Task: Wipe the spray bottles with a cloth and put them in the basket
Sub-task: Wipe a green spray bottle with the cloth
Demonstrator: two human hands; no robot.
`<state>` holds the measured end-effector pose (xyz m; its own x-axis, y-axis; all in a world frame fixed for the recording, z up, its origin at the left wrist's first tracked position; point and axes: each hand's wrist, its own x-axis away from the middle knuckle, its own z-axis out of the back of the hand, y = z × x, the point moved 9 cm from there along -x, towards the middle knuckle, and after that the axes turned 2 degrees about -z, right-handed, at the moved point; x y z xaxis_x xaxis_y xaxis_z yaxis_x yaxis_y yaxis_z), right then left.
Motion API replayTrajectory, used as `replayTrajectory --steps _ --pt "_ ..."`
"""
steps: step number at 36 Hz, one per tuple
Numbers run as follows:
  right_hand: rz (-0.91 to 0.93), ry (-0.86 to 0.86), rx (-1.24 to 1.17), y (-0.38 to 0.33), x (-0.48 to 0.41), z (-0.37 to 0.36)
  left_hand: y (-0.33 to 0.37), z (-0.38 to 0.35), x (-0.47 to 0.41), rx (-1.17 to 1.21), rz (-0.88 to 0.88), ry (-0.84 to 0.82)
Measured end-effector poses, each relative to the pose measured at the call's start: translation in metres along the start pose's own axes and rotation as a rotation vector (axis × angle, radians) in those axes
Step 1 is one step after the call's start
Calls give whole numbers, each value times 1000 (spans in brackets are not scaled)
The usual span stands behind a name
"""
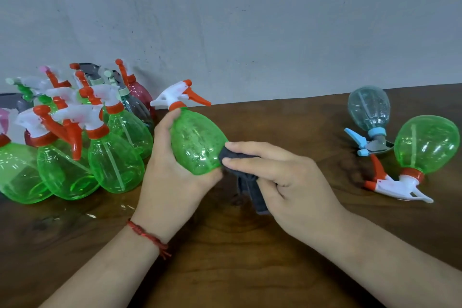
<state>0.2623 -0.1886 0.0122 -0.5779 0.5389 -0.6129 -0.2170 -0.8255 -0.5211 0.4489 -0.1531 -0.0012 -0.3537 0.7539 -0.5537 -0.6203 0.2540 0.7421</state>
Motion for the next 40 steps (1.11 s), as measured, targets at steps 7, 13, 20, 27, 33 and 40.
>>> replayTrajectory --steps 7,13,20,27,33,40 --pt "-5 42 6 2 0 6 3 -8 3 18 -23 -57" --pt "-66 182 -83 17 -4 20 30 -30 14 -63 -272 -229" --pt "-183 204 -273 33 -7 26 46 -42 23 -60 -389 -334" --pt "-179 158 -308 32 -5 20 28 -35 20 78 -203 -246" --pt "-111 79 -228 21 -2 11 2 -15 7 112 -66 -55" --pt "-131 73 -217 23 0 6 2 -15 6 86 -50 -68"
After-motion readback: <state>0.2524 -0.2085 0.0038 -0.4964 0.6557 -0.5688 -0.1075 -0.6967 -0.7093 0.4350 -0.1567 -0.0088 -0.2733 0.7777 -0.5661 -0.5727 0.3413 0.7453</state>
